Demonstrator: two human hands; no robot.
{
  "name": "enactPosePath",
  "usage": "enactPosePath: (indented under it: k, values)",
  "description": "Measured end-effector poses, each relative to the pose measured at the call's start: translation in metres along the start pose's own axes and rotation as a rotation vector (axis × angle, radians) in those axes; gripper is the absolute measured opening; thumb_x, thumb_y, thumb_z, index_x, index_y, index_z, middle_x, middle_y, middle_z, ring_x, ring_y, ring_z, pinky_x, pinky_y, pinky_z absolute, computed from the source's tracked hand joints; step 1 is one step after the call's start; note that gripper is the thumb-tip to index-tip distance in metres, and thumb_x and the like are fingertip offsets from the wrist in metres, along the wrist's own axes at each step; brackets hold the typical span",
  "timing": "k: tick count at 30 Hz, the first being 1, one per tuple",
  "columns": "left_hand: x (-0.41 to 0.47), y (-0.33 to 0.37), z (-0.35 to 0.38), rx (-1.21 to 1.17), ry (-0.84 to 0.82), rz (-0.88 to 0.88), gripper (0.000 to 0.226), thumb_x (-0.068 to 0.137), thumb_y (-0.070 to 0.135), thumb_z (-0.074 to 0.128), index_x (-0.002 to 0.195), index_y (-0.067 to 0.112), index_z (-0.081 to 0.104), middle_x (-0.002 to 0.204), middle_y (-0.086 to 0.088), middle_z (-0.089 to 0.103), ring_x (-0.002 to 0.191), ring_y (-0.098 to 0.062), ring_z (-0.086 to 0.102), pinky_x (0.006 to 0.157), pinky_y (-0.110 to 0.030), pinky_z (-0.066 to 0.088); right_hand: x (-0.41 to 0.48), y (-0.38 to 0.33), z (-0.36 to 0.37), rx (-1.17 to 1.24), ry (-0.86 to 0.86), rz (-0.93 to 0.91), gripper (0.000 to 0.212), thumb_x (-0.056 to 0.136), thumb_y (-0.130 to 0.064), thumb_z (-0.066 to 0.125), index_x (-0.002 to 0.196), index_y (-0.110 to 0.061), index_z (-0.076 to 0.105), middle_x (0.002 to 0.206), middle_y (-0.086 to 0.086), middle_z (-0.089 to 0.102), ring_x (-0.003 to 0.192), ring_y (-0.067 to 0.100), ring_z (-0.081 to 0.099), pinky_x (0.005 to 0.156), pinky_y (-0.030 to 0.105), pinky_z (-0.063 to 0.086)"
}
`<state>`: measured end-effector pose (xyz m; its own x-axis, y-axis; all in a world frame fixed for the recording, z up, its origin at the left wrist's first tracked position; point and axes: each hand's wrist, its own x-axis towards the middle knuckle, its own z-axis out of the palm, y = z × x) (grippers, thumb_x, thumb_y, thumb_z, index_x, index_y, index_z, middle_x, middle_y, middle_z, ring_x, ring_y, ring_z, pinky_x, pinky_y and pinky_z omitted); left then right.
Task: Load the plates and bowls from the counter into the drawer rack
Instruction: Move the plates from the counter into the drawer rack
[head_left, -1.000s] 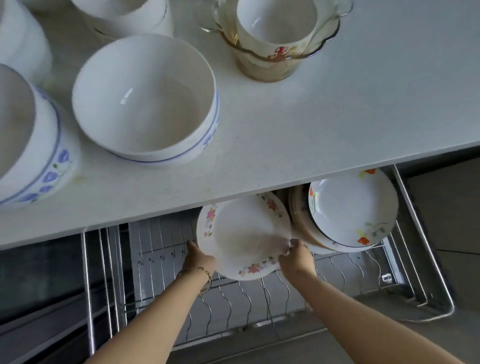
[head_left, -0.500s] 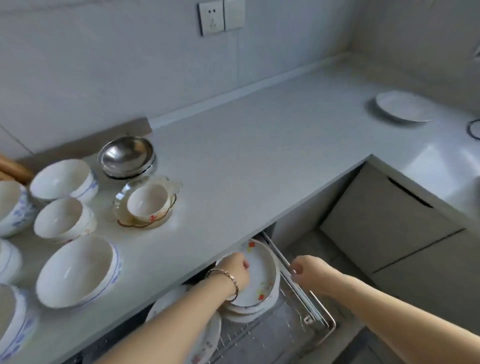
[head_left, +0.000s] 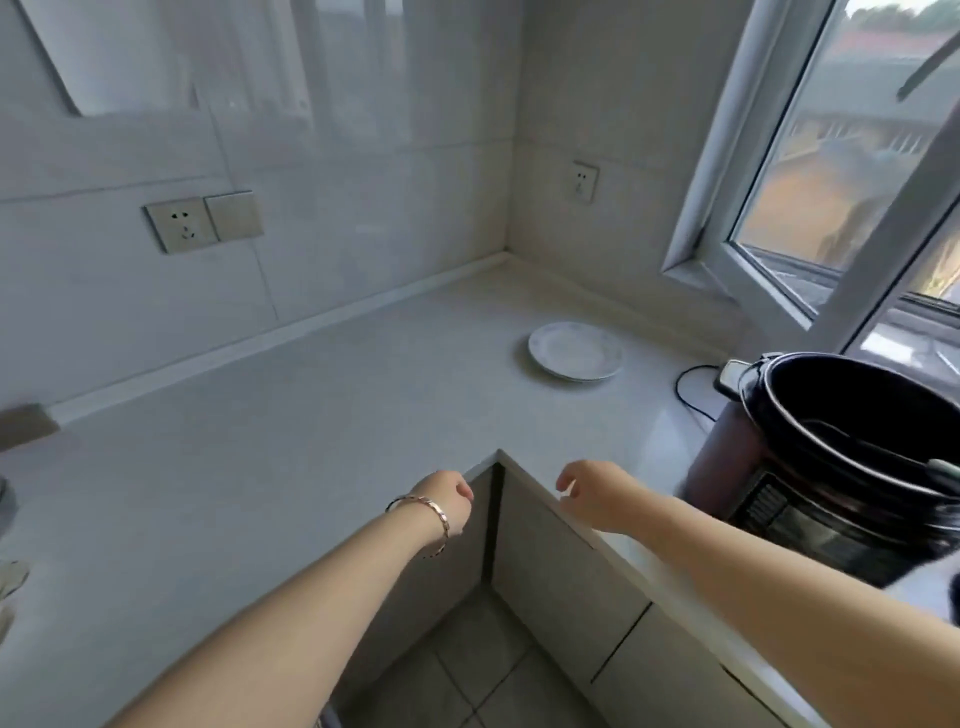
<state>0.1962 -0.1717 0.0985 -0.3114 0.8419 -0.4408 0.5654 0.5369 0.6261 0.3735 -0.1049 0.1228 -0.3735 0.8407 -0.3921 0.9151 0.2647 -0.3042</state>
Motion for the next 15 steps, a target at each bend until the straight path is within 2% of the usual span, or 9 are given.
enactPosePath:
  k: [2, 4, 5, 7, 9, 10, 12, 15]
  values:
    - [0.018, 0.033, 0.003, 0.021, 0.009, 0.01, 0.031, 0.088, 0.005, 0.037, 0.106, 0.012, 0.062, 0.115, -0.011, 0.066, 0.106, -0.029, 0.065, 0.096, -0.036, 0.05, 0.014, 0.022, -0.027, 0.0, 0.042, 0.017, 0.033, 0.089, -0.022, 0.048, 0.12, -0.02, 0.058, 0.124, 0.004, 0.061, 0.113, 0.026, 0.058, 0.095, 0.034, 0.049]
    - [0.038, 0.062, 0.004, 0.013, 0.016, 0.024, 0.028, 0.088, 0.005, 0.037, 0.102, 0.014, 0.06, 0.109, -0.012, 0.067, 0.099, -0.029, 0.066, 0.093, -0.036, 0.052, 0.033, 0.04, -0.048, 0.013, 0.089, 0.028, 0.034, 0.089, -0.023, 0.047, 0.123, -0.02, 0.056, 0.125, 0.004, 0.06, 0.112, 0.026, 0.058, 0.092, 0.032, 0.05]
    - [0.049, 0.076, 0.004, -0.007, 0.025, 0.031, 0.026, 0.088, 0.005, 0.035, 0.097, 0.016, 0.057, 0.104, -0.013, 0.067, 0.092, -0.028, 0.067, 0.088, -0.034, 0.054, 0.043, 0.048, -0.058, 0.023, 0.108, 0.034, 0.035, 0.09, -0.023, 0.047, 0.123, -0.02, 0.055, 0.125, 0.004, 0.059, 0.113, 0.026, 0.058, 0.09, 0.031, 0.049]
    - [0.073, 0.099, 0.004, -0.048, 0.043, 0.05, 0.022, 0.088, 0.006, 0.034, 0.092, 0.017, 0.052, 0.092, -0.01, 0.064, 0.079, -0.026, 0.063, 0.069, -0.028, 0.051, 0.064, 0.061, -0.073, 0.042, 0.131, 0.055, 0.035, 0.09, -0.022, 0.046, 0.123, -0.017, 0.055, 0.126, 0.004, 0.058, 0.114, 0.026, 0.057, 0.088, 0.03, 0.047]
    - [0.098, 0.118, 0.006, -0.089, 0.045, 0.05, 0.02, 0.09, 0.006, 0.034, 0.091, 0.016, 0.051, 0.084, -0.009, 0.061, 0.075, -0.025, 0.06, 0.054, -0.021, 0.041, 0.089, 0.071, -0.085, 0.047, 0.142, 0.081, 0.033, 0.09, -0.019, 0.046, 0.121, -0.01, 0.057, 0.124, 0.007, 0.06, 0.112, 0.027, 0.058, 0.09, 0.033, 0.049]
    - [0.113, 0.125, 0.007, -0.097, 0.038, 0.046, 0.019, 0.09, 0.005, 0.035, 0.092, 0.016, 0.051, 0.083, -0.008, 0.06, 0.076, -0.025, 0.06, 0.052, -0.021, 0.039, 0.104, 0.075, -0.091, 0.052, 0.151, 0.094, 0.033, 0.09, -0.017, 0.046, 0.12, -0.008, 0.058, 0.123, 0.008, 0.061, 0.111, 0.028, 0.059, 0.091, 0.034, 0.05]
    - [0.147, 0.137, 0.008, -0.076, 0.021, 0.049, 0.021, 0.088, 0.002, 0.038, 0.095, 0.016, 0.052, 0.09, -0.012, 0.063, 0.082, -0.025, 0.062, 0.06, -0.025, 0.045, 0.137, 0.083, -0.098, 0.091, 0.163, 0.129, 0.034, 0.089, -0.015, 0.046, 0.119, -0.006, 0.058, 0.122, 0.01, 0.06, 0.111, 0.028, 0.059, 0.092, 0.034, 0.05]
    - [0.212, 0.156, 0.006, -0.054, -0.006, 0.034, 0.033, 0.087, -0.001, 0.042, 0.116, 0.007, 0.053, 0.116, -0.022, 0.064, 0.105, -0.034, 0.065, 0.084, -0.044, 0.052, 0.199, 0.094, -0.109, 0.169, 0.174, 0.203, 0.035, 0.089, -0.013, 0.045, 0.121, -0.007, 0.057, 0.125, 0.01, 0.058, 0.112, 0.028, 0.057, 0.09, 0.032, 0.049]
